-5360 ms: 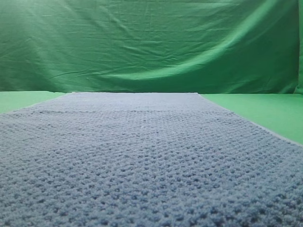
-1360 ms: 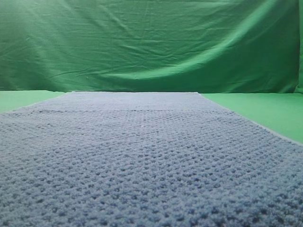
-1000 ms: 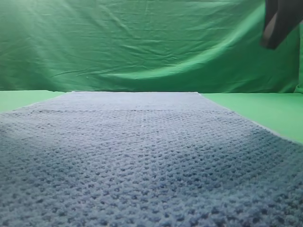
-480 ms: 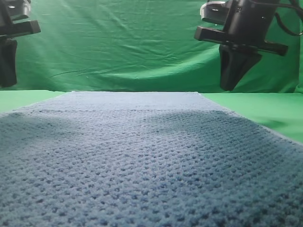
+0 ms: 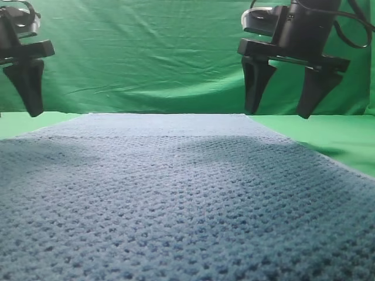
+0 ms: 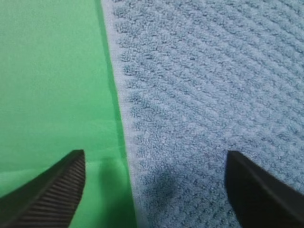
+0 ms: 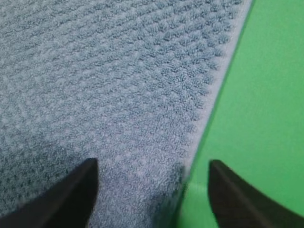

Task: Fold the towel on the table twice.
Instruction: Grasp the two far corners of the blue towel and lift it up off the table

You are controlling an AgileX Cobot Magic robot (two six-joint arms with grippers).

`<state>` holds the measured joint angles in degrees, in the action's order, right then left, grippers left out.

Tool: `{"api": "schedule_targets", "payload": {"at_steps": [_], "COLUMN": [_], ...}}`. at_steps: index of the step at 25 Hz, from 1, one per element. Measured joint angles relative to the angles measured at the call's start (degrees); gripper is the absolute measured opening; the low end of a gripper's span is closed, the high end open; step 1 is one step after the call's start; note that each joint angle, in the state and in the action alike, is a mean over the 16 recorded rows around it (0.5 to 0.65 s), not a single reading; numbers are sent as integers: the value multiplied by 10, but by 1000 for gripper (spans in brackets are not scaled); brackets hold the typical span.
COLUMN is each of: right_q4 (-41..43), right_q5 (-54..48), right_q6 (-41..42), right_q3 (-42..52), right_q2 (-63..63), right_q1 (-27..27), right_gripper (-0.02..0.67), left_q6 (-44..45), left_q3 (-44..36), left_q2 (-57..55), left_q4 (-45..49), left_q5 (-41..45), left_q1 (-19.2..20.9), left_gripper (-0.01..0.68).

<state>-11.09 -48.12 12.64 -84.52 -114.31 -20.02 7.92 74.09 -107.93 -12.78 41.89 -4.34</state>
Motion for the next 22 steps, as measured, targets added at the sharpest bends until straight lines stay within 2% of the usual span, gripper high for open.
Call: {"api": "schedule_targets", "payload": {"at_steps": [4, 7, 17, 22], "right_q4": [0, 0, 2, 3], "right_q5": [-3, -3, 8, 11], "right_q6": [0, 0, 0, 0], "right_q3": [0, 0, -3, -6], "right_q2": [-9, -17, -42, -48], "right_q1": [0, 0, 0, 0], "right_gripper": [626, 637, 604, 582], "left_q6": [-13, -21, -20, -12], "left_q3": [1, 2, 6, 10], "left_q2": [-6, -12, -37, -46], "left_q4": [-1, -1, -2, -3], "left_q5": [-1, -6, -22, -21], "left_q1": [0, 0, 0, 1], "left_gripper": [583, 633, 639, 600]}}
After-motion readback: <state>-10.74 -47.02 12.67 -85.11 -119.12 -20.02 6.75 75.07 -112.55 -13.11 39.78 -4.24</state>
